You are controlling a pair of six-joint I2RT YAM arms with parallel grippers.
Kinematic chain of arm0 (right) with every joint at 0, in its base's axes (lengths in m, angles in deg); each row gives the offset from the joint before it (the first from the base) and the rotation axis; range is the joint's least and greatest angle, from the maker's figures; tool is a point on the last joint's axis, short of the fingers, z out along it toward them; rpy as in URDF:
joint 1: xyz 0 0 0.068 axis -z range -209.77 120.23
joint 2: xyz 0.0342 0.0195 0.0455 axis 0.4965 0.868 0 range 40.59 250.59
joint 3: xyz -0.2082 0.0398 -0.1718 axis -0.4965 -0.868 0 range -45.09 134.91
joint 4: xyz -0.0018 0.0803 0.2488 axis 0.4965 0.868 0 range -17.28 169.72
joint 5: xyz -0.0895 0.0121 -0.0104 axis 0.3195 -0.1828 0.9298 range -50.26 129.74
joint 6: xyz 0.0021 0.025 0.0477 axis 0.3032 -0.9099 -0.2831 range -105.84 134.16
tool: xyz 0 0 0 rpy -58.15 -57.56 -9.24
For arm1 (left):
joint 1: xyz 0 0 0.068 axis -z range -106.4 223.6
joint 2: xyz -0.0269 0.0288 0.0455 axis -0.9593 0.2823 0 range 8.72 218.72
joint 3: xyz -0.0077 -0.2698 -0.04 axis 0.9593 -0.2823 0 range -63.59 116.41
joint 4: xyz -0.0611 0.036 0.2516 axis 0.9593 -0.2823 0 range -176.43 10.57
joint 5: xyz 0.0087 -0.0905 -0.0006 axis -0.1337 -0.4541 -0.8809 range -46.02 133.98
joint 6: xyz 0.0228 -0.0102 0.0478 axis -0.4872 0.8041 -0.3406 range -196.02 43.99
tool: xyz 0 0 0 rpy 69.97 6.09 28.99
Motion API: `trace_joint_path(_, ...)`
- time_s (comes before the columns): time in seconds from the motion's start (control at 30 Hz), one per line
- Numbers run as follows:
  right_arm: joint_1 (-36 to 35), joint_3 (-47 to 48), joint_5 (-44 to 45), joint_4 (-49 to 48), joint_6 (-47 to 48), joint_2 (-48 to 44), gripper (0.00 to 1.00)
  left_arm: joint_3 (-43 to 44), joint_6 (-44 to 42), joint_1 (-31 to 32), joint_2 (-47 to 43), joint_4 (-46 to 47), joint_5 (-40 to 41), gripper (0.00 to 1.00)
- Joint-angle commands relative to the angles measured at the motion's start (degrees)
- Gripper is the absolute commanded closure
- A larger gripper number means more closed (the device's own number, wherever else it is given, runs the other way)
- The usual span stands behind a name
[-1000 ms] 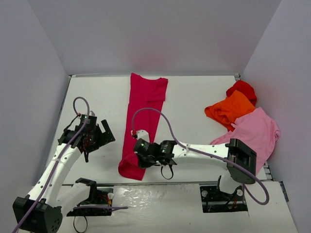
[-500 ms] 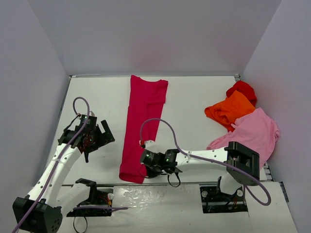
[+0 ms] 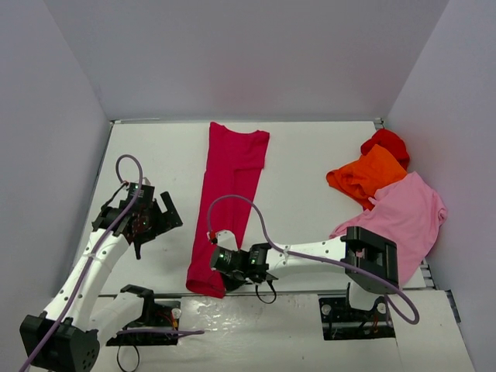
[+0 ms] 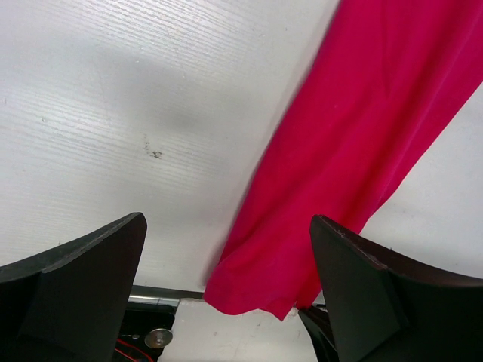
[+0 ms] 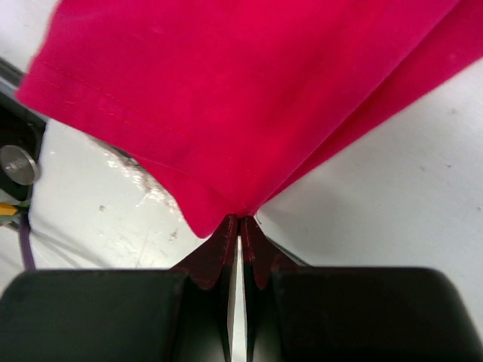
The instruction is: Fold and stack the t-shirts
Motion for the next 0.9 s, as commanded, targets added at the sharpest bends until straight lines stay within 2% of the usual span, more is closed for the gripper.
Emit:
trace_joint_path(0.0,-0.64,4.81,0.39,-0.65,1.49,-2.31,1.0,3.92,-0.7,0.12,-0.78,0.05,1.21,0.11)
trace_joint_path(0.17,2.08,11.25,1.37,0.01,6.22,-1.94,1.0,3.87,-0.39,0.2,-0.82,0.65,1.23,0.11)
trace_joint_path(0.23,3.8,16.5,1.48,0.35,10.92,-0.09,1.0,3.76,-0.09,0.2,-0.81,0.92,0.96,0.11)
trace_joint_path(0.43,6.66,32.69,-0.12,0.44,17.06,8.78,1.0,3.48,0.43,0.19,-2.21,0.1,1.72,0.11)
trace_joint_path(0.53,6.58,35.76,-1.4,0.44,17.06,10.63,1.0,3.66,0.35,0.13,-2.22,-0.53,1.99,0.11)
trace_joint_path(0.87,2.17,15.32,-1.85,-0.14,7.38,1.64,1.0,4.07,-1.02,0.17,-1.2,-0.93,3.37,0.11)
